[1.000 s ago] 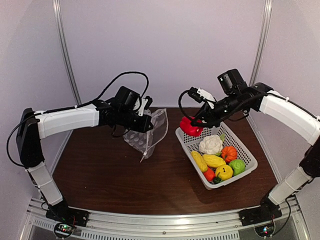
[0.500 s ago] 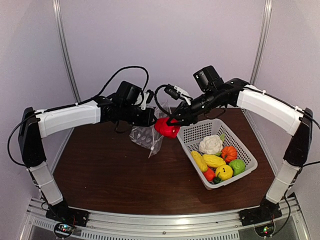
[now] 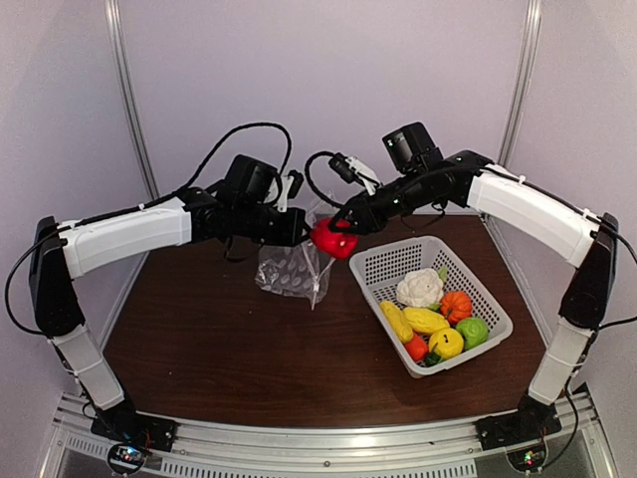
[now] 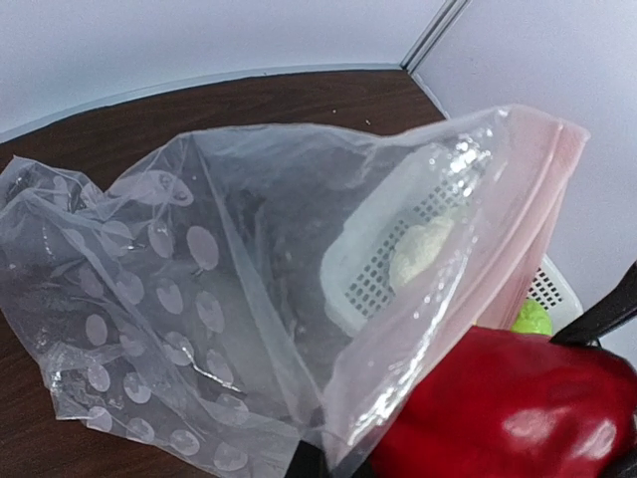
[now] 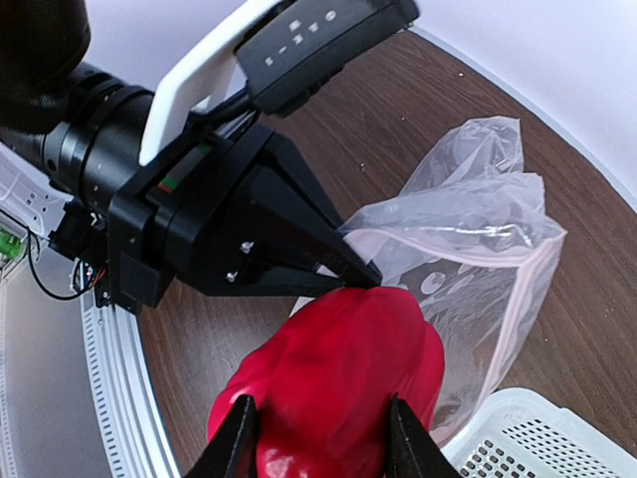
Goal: Place the food in the zip-top bag and seal the zipper
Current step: Place the fake vegetable in the zipper food storage bag.
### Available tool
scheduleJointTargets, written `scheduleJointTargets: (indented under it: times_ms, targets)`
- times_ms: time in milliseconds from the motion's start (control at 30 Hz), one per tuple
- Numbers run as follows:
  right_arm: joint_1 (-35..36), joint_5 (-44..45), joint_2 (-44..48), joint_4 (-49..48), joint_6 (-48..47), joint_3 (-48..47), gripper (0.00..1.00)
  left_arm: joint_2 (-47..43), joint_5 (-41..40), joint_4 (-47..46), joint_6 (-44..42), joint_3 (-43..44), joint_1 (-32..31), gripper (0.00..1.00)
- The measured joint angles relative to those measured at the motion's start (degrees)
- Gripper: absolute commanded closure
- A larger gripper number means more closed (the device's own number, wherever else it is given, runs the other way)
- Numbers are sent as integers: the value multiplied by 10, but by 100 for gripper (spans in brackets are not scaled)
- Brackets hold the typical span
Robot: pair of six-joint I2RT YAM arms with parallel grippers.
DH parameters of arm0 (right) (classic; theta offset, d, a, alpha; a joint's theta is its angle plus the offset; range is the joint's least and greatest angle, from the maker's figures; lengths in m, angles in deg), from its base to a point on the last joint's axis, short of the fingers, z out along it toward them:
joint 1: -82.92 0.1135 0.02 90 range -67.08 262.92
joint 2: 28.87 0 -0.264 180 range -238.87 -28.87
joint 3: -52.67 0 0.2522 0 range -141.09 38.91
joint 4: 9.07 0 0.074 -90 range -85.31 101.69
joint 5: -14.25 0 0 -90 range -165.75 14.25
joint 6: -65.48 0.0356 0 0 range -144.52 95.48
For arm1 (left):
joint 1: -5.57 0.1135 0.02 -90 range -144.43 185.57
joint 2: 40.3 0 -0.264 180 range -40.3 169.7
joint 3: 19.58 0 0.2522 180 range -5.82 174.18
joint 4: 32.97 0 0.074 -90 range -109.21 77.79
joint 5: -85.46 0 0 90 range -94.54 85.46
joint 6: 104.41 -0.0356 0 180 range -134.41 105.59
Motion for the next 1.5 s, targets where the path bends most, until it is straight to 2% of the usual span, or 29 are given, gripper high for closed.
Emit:
scheduleJointTargets:
  times_ms: [300, 333, 467, 500, 600, 667, 800, 900, 1033, 1133, 1200, 1333, 1500]
  targets:
    - [-3, 85, -32, -29, 35, -34, 77, -1, -2, 5, 9, 0, -23, 100]
    - [-3, 92, -37, -30, 39, -34, 75, -1, -1, 6, 10, 0, -27, 100]
    - [-5, 111, -55, -29, 47, -35, 41, -3, 1, 4, 14, 0, -33, 100]
    - [-5, 111, -60, -28, 50, -38, 36, -5, 2, 4, 15, 0, -33, 100]
    - [-4, 100, -66, -23, 51, -47, 25, -14, -1, 3, 17, 0, -33, 100]
    - [-3, 86, -65, -15, 45, -55, 22, -21, -9, 8, 16, 3, -33, 100]
    - [-3, 57, -31, 9, 19, -59, 23, -21, -31, 31, 10, 22, -31, 100]
    - [-11, 48, 44, 16, -9, -36, 24, -21, -41, 60, -6, 39, -21, 100]
    - [-69, 42, 195, -12, -37, 81, 28, -21, -52, 89, -43, 52, 7, 100]
    - [-124, 50, 240, -15, -57, 164, 30, -21, -51, 105, -68, 55, 18, 100]
    - [-140, 54, 234, -11, -69, 212, 32, -21, -49, 110, -79, 55, 19, 100]
    - [-142, 51, 149, 23, -88, 283, 34, -21, -46, 114, -89, 55, 16, 100]
    - [-142, 30, 83, 68, -96, 288, 33, -21, -40, 115, -89, 55, 16, 100]
